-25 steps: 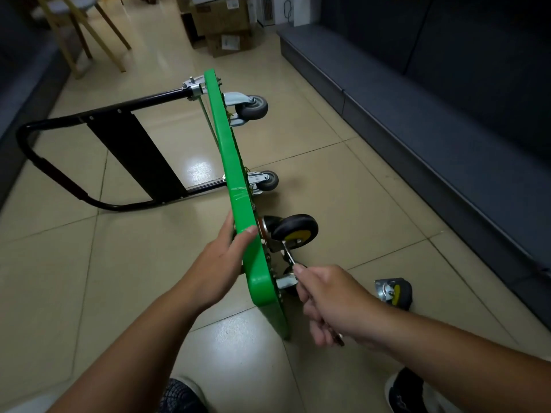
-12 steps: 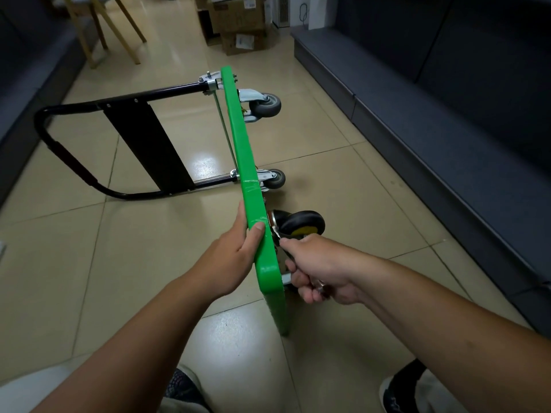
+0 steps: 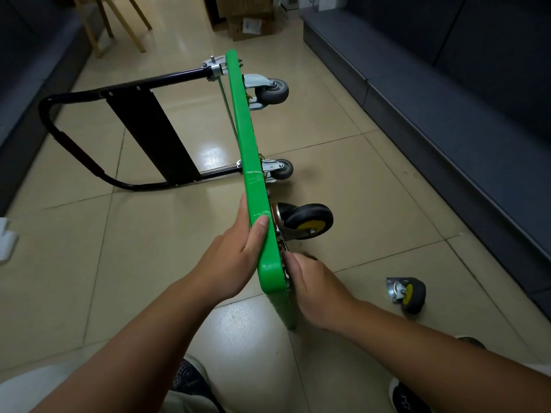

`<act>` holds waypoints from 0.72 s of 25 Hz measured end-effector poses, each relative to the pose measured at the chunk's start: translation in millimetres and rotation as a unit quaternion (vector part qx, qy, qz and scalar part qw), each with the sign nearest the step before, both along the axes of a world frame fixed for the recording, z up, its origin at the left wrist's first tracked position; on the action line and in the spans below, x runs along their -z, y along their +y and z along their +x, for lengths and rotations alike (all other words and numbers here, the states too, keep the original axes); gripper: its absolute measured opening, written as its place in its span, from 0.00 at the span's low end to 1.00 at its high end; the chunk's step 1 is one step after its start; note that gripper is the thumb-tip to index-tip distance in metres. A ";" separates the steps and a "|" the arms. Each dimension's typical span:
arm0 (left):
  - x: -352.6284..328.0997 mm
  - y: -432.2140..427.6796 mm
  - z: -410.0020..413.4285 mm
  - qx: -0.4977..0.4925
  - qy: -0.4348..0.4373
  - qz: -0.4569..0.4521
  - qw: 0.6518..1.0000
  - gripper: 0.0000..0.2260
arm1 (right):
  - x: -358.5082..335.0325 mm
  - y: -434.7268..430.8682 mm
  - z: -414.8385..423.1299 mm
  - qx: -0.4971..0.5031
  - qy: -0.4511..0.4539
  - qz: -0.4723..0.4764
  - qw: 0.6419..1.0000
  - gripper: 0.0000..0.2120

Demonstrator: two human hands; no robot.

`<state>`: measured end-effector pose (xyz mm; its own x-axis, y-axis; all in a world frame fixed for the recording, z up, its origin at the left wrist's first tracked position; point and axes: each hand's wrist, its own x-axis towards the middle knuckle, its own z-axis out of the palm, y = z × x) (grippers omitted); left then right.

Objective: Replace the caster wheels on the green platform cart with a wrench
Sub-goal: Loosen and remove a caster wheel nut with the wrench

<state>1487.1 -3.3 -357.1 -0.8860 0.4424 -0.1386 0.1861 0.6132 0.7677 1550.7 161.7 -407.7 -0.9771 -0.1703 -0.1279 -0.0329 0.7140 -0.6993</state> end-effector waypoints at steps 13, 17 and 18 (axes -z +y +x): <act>-3.5 -0.9 -5.3 0.023 -0.015 0.029 0.999 0.30 | 14.0 29.3 40.2 0.106 -0.142 -0.061 0.982 0.23; -4.0 2.1 -2.8 0.007 -0.014 0.040 0.999 0.29 | -37.4 29.1 15.3 0.196 -0.281 -0.254 0.904 0.25; -3.7 2.1 -1.7 0.002 -0.011 0.043 0.999 0.29 | -49.8 27.2 7.6 0.192 -0.302 -0.293 0.886 0.24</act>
